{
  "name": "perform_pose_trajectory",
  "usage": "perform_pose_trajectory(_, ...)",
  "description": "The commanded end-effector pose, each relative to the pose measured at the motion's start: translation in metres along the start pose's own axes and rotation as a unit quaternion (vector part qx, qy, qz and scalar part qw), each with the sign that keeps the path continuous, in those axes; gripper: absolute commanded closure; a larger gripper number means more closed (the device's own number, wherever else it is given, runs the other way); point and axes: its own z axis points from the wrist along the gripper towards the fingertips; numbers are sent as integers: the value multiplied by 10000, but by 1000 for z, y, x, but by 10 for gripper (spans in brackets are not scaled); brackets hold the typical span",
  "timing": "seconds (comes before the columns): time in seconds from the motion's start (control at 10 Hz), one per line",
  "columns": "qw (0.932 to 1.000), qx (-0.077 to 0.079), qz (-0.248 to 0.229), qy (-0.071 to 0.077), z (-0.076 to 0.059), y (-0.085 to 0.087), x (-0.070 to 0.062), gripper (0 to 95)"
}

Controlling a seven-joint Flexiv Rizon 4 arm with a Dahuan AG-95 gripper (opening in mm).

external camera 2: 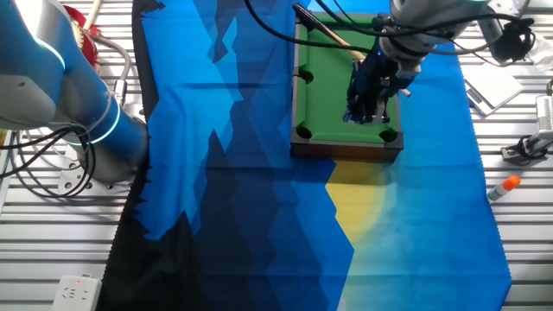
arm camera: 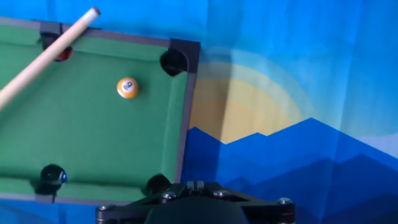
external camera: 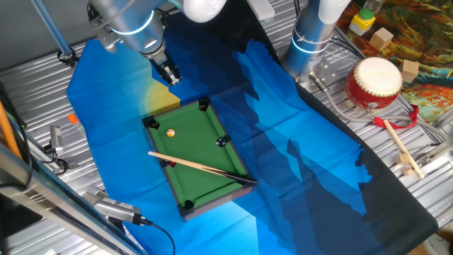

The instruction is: Hit the pool ball

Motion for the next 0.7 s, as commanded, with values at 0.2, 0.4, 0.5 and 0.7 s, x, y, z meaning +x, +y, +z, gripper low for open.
perform_pose_trajectory(0.2, 9999, -119, -112, -54, 0, 0, 1, 950)
perform_pose_trajectory(0.4, 9995, -74, -302, -46, 0, 0, 1, 950)
perform_pose_trajectory(0.5, 9988, -28, -474, -68, 0, 0, 1, 950)
perform_pose_trajectory(0.7, 9997, -2, -229, -122, 0, 0, 1, 950)
